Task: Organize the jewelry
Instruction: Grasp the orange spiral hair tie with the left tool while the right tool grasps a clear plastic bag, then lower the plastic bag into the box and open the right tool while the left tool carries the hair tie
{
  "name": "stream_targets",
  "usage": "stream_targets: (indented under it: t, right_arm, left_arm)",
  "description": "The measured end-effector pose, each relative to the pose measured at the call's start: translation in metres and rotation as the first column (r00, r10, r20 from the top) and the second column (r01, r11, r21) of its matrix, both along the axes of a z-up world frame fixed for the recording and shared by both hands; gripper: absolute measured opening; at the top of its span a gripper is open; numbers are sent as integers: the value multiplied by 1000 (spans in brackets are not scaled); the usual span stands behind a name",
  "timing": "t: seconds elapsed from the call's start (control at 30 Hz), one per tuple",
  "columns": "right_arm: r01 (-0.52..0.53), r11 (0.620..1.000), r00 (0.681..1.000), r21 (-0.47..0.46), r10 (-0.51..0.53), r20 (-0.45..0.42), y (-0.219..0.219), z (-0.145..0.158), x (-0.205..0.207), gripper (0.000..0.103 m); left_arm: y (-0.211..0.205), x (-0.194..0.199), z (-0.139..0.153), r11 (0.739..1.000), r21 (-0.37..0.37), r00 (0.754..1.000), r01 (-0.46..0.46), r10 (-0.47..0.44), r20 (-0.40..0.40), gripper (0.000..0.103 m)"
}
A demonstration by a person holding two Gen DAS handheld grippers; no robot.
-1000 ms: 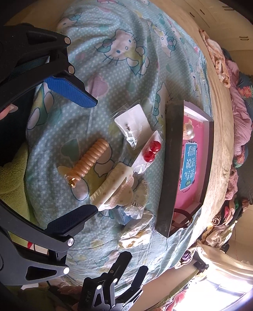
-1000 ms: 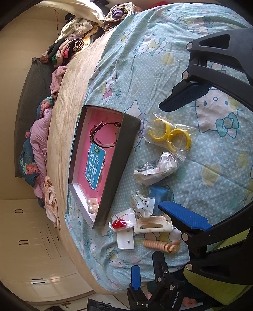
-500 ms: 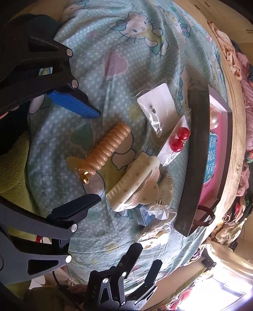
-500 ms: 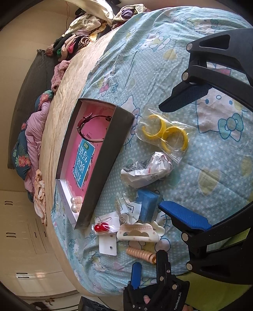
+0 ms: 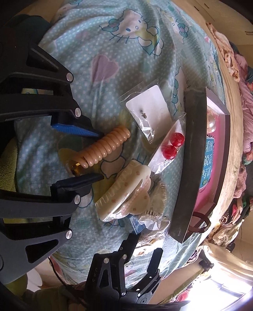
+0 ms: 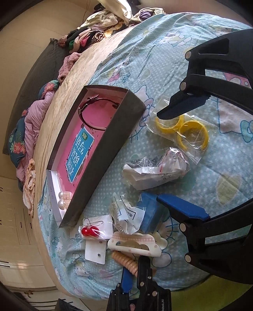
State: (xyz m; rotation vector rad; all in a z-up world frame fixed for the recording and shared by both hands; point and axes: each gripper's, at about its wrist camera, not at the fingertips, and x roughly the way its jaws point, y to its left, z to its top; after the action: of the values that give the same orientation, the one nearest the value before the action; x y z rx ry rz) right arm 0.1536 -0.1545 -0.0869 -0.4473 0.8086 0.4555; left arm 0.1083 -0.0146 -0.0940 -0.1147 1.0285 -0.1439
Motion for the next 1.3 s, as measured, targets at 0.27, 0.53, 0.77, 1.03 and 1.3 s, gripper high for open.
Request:
stream_targets:
  t: [0.27,0.53,0.77,1.03,1.3]
  right_arm:
    - [-75,995,997,-60,75,-4,20,-17,12,45]
    - [-55,995,995,77,62,-82,12,-13,24,33]
    - [10,979,994,206,12,-106,-8,8,19,32]
    - [23,956,997,292,-1,-76,-22,35,1,32]
    - [22,942,999,335,-5,-52,-25,54,0,32]
  left_arm:
    - [7,-2,9,999,-32,1000,3,-2,25,18]
    - [14,-7,27,998,-58,998,-6,10,68,18]
    - [21,-9,41,997,-76,994,-23,30,102,18]
    - [30,-5,55,996,-83,989,-37,48,137,18]
    - [35,6,70,996,-81,984,-39,53,170,18]
